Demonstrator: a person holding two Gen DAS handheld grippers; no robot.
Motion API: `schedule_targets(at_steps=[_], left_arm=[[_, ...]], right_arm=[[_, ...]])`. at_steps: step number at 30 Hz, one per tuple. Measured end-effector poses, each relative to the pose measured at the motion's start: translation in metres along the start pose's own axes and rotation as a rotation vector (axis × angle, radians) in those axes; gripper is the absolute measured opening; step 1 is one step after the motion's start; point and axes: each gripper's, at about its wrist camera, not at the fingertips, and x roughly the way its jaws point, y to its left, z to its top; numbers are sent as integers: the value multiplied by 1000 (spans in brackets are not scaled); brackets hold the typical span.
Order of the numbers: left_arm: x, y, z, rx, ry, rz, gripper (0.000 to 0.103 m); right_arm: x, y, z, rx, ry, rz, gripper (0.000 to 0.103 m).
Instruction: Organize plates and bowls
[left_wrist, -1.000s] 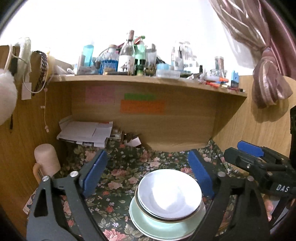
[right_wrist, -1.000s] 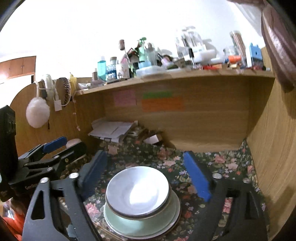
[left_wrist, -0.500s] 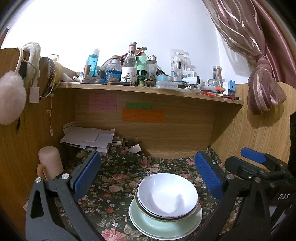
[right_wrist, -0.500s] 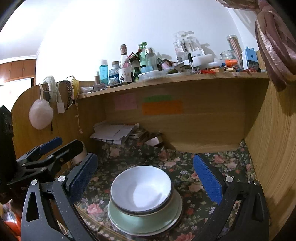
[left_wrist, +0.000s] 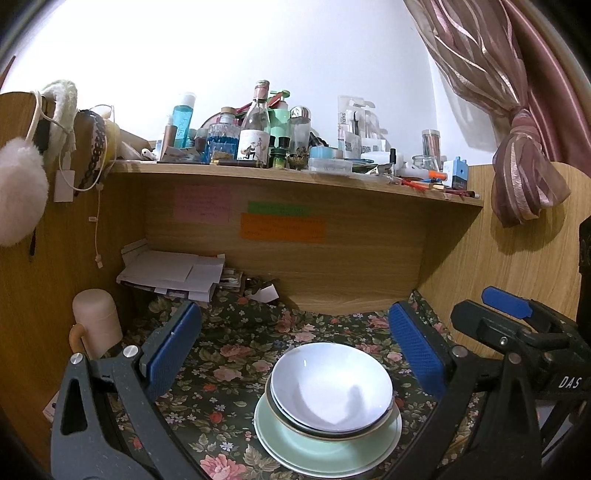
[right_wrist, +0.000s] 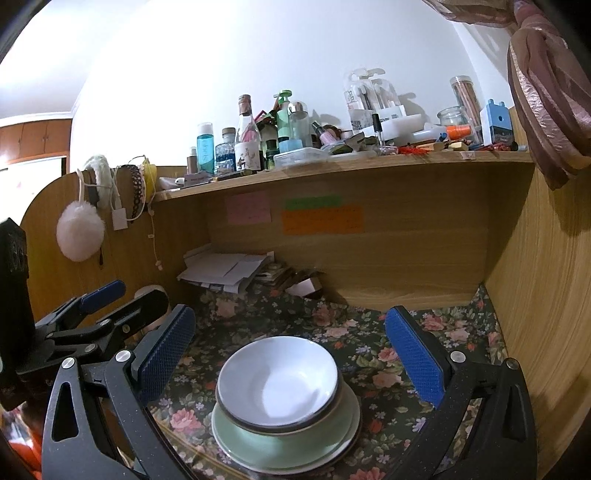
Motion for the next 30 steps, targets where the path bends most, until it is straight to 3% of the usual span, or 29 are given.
schedule_targets(at_steps=[30], left_arm=[[4,-6,-1,-7,0,-20,103]], right_arm=[[4,-3,0,10,4,-4,103]])
